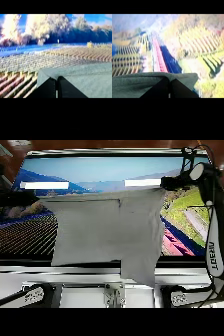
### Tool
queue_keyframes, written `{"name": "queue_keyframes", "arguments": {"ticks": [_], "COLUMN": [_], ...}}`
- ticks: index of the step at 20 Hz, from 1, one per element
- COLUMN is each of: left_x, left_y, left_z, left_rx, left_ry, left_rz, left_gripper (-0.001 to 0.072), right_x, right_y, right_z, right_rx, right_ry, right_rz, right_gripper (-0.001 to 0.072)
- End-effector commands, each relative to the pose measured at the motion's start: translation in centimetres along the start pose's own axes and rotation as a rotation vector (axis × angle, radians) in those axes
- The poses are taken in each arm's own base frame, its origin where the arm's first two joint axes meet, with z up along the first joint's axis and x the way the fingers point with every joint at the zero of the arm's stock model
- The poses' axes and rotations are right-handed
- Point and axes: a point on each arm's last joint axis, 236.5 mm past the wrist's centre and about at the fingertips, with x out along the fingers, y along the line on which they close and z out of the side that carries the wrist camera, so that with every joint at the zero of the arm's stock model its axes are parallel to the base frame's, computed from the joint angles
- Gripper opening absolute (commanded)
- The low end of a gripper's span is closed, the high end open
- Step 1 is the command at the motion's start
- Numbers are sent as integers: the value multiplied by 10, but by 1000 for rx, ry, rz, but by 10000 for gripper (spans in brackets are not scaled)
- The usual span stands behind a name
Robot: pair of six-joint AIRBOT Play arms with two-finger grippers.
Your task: Fold the shirts.
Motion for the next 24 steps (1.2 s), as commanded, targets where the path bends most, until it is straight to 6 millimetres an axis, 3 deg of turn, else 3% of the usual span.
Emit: {"name": "queue_keyframes", "arguments": {"ticks": [1, 4, 9, 12, 15, 18, 22, 24], "left_x": [81, 123, 161, 155, 134, 112, 109, 112], "left_y": [9, 11, 17, 19, 12, 8, 9, 11], "left_z": [28, 32, 2, -11, -37, -71, -116, -128], "left_rx": [7, 9, -11, -19, 7, 1, -58, -97], "left_ry": [-41, -29, 61, 124, 289, 463, 651, 696], "left_rz": [14, 8, -2, -19, -85, -147, -191, -191], "left_gripper": [36, 37, 37, 37, 37, 37, 37, 36], "right_x": [53, 83, 119, 108, 77, 44, 44, 48], "right_y": [1, -4, -11, -16, -20, -19, -19, -19], "right_z": [29, 16, -22, -43, -74, -120, -178, -194], "right_rx": [64, 71, 78, 46, 30, 17, 59, 86], "right_ry": [-173, -156, -44, 60, 235, 461, 665, 701], "right_rz": [8, 1, -10, -32, -39, -48, -57, -57], "right_gripper": [58, 58, 59, 59, 58, 58, 58, 58]}}
